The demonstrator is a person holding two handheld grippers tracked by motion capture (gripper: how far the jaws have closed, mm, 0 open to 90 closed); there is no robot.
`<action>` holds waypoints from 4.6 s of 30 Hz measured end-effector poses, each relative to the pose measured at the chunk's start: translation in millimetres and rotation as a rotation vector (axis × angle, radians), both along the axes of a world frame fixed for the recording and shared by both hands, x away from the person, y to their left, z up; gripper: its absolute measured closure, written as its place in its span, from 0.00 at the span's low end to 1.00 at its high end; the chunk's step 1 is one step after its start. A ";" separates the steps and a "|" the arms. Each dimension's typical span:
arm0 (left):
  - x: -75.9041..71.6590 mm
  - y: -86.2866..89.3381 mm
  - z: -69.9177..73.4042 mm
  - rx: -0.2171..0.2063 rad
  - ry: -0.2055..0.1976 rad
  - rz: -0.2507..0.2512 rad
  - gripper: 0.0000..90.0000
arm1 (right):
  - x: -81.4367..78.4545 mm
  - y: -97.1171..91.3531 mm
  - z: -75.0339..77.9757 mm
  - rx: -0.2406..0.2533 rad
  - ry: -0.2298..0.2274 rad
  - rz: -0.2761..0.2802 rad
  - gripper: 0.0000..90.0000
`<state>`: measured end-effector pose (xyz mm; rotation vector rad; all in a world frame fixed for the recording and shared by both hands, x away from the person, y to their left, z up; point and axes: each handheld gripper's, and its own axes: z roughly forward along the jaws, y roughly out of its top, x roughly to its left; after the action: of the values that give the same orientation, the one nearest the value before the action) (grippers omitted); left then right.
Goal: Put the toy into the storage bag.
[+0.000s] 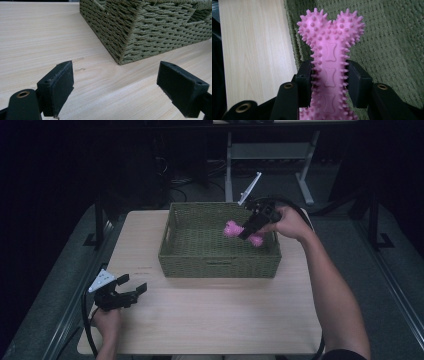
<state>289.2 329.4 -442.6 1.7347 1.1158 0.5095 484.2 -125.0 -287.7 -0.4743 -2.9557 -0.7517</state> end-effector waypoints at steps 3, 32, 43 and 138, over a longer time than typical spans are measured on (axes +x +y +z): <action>0.0 -0.2 0.1 0.000 0.000 0.000 0.15 | 2.2 1.9 -4.7 -0.011 0.006 0.003 0.65; 0.1 -1.1 0.3 0.001 -0.001 -0.004 0.15 | 12.2 0.6 -30.9 -0.013 0.046 -0.012 0.65; 0.1 -1.3 0.3 0.001 0.001 -0.005 0.15 | 11.4 -1.7 -40.0 -0.008 0.057 -0.015 0.65; 0.2 -1.5 0.0 -0.003 0.003 -0.005 0.15 | 17.7 9.6 -87.9 -0.047 0.113 -0.059 0.62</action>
<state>289.5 328.0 -442.5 1.7354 1.1136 0.5024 501.9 -115.4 -375.6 -0.5885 -2.8714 -0.6388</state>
